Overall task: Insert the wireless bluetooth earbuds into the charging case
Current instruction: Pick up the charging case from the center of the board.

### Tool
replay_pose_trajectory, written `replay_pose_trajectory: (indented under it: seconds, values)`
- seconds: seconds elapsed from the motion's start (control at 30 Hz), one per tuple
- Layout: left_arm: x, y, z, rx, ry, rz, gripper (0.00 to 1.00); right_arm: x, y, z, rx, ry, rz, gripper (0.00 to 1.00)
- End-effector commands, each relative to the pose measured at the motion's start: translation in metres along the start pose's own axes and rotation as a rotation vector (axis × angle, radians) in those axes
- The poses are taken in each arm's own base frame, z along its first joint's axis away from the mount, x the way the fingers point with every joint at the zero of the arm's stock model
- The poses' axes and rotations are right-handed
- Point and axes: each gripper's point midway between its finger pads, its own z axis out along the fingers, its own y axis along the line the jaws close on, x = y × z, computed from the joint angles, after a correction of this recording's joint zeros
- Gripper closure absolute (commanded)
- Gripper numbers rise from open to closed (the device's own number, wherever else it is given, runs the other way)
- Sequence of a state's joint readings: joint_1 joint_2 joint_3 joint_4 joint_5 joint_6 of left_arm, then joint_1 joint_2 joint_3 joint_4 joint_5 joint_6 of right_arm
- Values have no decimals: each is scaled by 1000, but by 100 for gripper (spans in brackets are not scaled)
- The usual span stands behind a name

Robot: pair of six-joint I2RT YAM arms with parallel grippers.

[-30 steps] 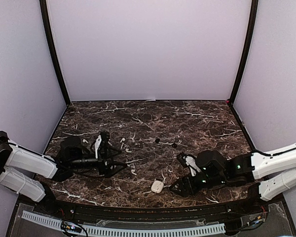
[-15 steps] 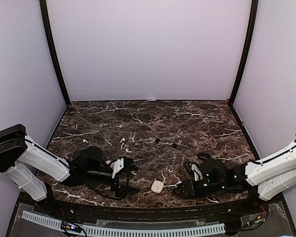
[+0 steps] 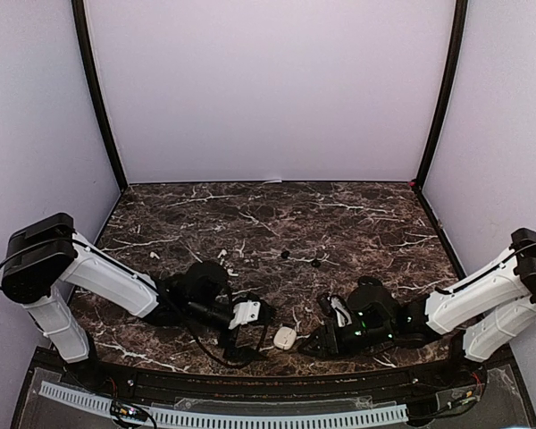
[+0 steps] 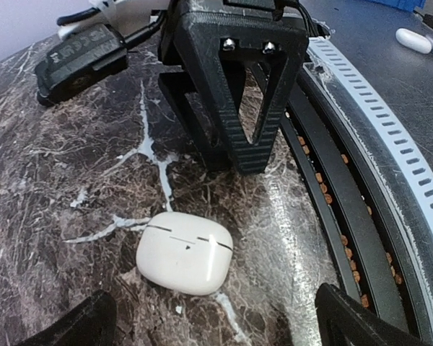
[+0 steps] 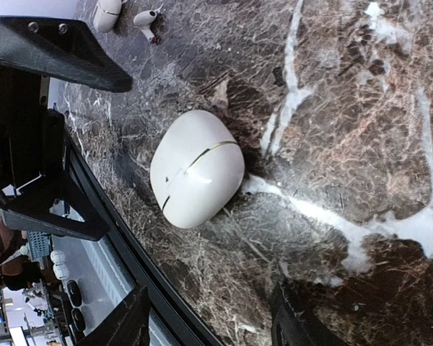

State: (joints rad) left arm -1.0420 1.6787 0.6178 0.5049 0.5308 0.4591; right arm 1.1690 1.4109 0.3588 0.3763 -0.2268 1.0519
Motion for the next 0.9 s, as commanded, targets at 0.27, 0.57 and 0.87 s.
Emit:
replay_pose_trajectory:
  seconds: [0.27,0.57,0.87]
  values:
    - [18,4,27,97,131,34,1,-9,7,-10,-31,-51,-10,44]
    - [23,7,42,161,147,1,3,-13,5,-19,-15,-86,-17,44]
    - [28,4,47,240,162,-6,29,-16,10,-22,-20,-94,-41,43]
